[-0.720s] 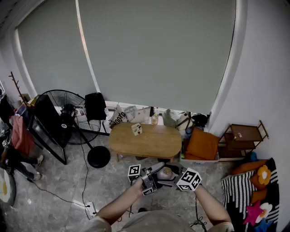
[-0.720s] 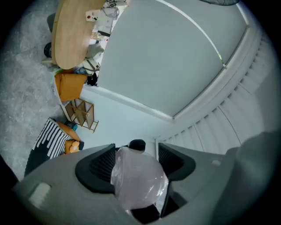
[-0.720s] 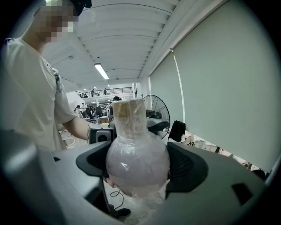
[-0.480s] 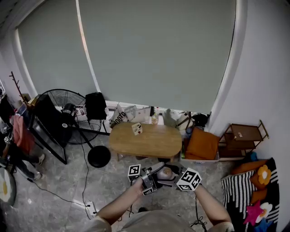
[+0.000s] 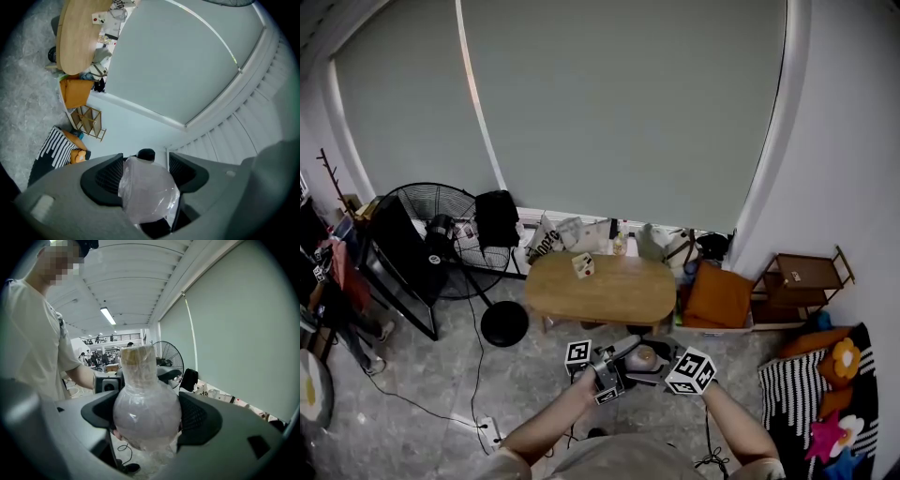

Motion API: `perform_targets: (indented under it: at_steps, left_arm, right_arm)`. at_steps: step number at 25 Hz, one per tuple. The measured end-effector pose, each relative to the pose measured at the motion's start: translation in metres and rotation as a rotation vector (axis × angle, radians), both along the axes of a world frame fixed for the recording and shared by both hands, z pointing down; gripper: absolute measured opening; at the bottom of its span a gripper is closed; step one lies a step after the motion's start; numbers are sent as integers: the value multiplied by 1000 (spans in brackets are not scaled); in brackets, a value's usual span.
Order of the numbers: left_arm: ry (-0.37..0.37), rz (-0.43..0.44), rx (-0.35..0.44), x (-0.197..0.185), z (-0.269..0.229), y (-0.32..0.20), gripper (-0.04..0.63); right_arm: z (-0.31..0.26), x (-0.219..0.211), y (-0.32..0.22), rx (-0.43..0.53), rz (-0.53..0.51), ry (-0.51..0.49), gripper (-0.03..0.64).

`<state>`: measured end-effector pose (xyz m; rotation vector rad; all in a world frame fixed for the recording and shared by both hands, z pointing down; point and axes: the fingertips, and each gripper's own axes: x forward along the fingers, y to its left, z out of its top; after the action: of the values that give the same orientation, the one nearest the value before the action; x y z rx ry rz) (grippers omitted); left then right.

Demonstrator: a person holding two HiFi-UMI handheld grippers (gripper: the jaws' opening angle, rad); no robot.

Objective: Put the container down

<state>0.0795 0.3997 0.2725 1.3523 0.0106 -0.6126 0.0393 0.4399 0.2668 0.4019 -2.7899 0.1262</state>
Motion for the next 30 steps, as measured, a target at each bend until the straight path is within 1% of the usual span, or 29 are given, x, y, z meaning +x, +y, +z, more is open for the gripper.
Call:
perform_targets:
  at_steps: [9, 20, 24, 30]
  left_arm:
    - [19, 14, -3, -28, 4, -4, 302]
    - [12, 54, -3, -70, 13, -1, 302]
    - [-7, 64, -1, -74, 16, -7, 302]
    - [2, 52, -15, -77, 18, -28, 301]
  right_arm:
    - [4, -28, -4, -2, 12, 14, 393]
    - [13, -72, -3, 2, 50, 9, 393]
    - [13, -76, -8, -7, 66, 12, 393]
    - [18, -79, -30, -11, 66, 25, 393]
